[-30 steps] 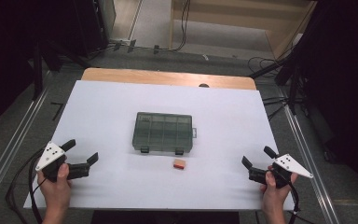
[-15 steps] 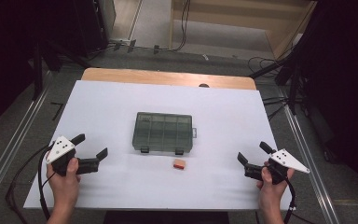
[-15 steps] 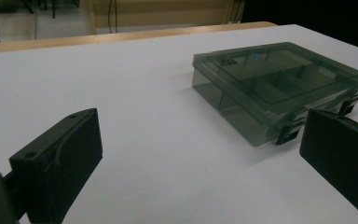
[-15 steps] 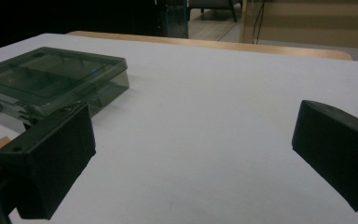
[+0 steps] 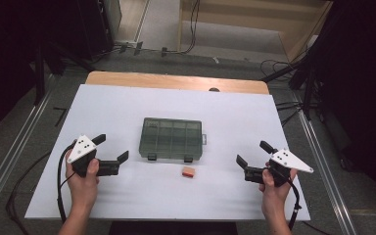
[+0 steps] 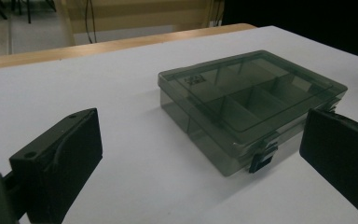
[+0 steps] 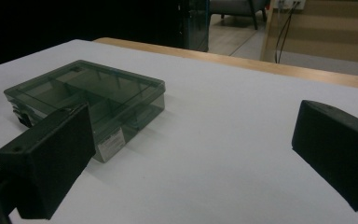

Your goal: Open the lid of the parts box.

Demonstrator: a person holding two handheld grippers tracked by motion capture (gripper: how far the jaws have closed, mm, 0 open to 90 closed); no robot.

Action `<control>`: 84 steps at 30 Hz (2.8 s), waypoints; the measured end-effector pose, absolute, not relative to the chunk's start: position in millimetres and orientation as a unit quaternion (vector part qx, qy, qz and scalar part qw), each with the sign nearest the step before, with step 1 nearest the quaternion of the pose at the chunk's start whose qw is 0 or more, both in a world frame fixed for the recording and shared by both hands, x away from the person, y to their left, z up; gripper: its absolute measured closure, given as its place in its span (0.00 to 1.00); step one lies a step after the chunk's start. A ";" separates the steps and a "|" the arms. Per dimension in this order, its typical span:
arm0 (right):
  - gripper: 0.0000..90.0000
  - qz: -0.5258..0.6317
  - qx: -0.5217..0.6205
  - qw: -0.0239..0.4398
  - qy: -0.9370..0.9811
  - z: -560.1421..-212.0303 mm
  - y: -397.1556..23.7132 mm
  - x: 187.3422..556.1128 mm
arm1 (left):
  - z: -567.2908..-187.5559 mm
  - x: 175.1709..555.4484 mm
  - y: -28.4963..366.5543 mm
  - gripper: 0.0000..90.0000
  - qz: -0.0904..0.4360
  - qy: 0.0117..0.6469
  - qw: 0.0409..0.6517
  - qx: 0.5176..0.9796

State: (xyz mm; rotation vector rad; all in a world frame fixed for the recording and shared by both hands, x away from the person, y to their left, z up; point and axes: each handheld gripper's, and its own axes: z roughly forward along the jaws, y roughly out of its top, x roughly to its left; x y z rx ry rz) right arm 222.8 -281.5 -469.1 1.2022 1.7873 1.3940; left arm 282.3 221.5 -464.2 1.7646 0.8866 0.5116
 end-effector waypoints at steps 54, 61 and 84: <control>0.98 0.459 0.406 0.157 0.775 -495.6 -208.4 280.8 | -491.7 327.4 196.8 1.00 0.103 0.400 0.477 0.776; 0.98 0.456 0.397 0.137 0.784 -499.0 -206.4 280.3 | -493.5 325.9 192.1 1.00 0.094 0.394 0.471 0.784; 0.98 0.426 0.377 0.140 0.810 -507.8 -195.1 277.3 | -499.5 324.4 193.7 1.00 0.080 0.387 0.454 0.799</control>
